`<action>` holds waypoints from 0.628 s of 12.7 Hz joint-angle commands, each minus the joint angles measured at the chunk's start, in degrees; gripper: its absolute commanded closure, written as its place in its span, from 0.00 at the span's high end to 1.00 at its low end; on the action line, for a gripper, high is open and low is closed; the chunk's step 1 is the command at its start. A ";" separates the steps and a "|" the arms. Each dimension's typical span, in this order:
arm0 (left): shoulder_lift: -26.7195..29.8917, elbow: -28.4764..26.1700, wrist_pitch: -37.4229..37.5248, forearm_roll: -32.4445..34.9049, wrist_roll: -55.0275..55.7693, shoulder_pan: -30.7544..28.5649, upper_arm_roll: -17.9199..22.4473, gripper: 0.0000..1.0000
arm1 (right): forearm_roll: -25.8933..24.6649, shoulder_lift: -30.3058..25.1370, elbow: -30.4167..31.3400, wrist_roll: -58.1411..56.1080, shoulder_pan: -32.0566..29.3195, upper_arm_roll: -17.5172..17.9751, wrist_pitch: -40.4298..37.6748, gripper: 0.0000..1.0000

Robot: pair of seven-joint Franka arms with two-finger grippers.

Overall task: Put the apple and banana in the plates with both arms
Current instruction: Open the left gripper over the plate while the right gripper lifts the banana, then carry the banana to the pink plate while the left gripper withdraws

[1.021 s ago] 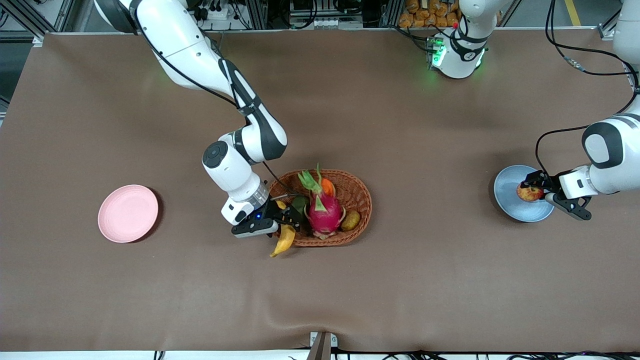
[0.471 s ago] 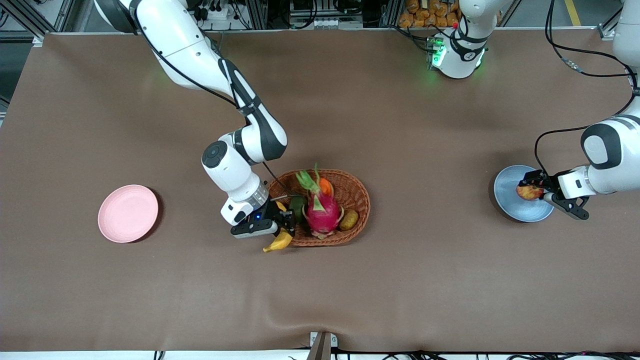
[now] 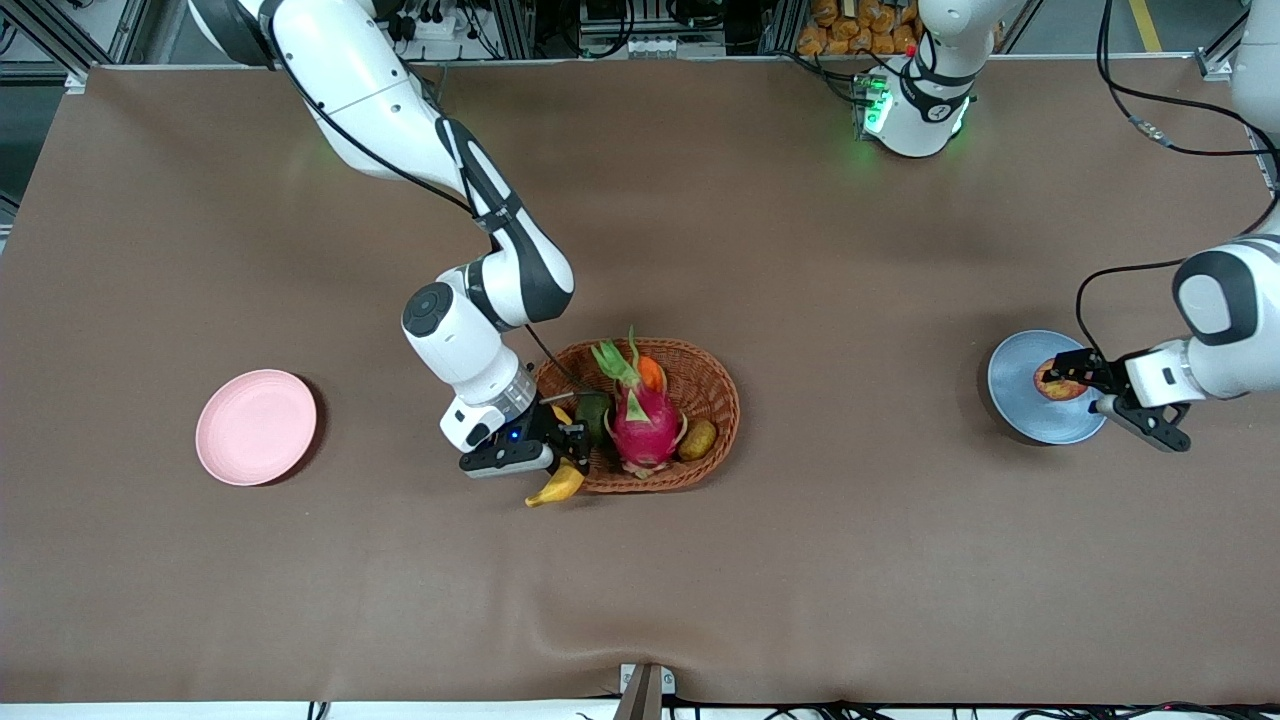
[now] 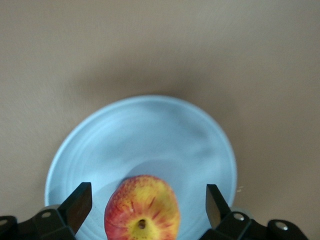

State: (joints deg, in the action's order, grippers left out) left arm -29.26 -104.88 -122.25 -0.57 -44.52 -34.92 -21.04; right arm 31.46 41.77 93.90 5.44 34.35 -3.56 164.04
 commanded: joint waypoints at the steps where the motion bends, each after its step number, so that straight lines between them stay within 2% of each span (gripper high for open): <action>1: 1.83 8.17 11.12 -0.31 4.60 -0.41 -3.20 1.00 | 1.06 -2.29 -1.08 4.55 -0.69 -0.39 -5.11 0.00; 3: 2.62 11.18 14.57 0.21 7.68 -0.32 -5.23 1.00 | 1.06 -6.58 -1.61 5.89 -2.27 -0.39 -11.78 0.00; 5: 3.86 11.36 15.29 0.22 9.27 -0.32 -6.20 1.00 | 0.97 -12.73 -1.00 6.16 -3.23 -0.48 -20.64 0.00; 8: 5.69 11.80 15.64 0.65 9.71 1.94 -5.85 1.00 | 0.53 -18.37 -1.00 7.74 -6.04 -0.83 -30.60 0.00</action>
State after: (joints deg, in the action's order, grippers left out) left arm -25.25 -93.42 -108.02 -0.56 -35.89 -34.52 -26.93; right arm 31.46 27.52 90.68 12.53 30.32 -4.79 137.18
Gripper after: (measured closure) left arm 0.000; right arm 0.568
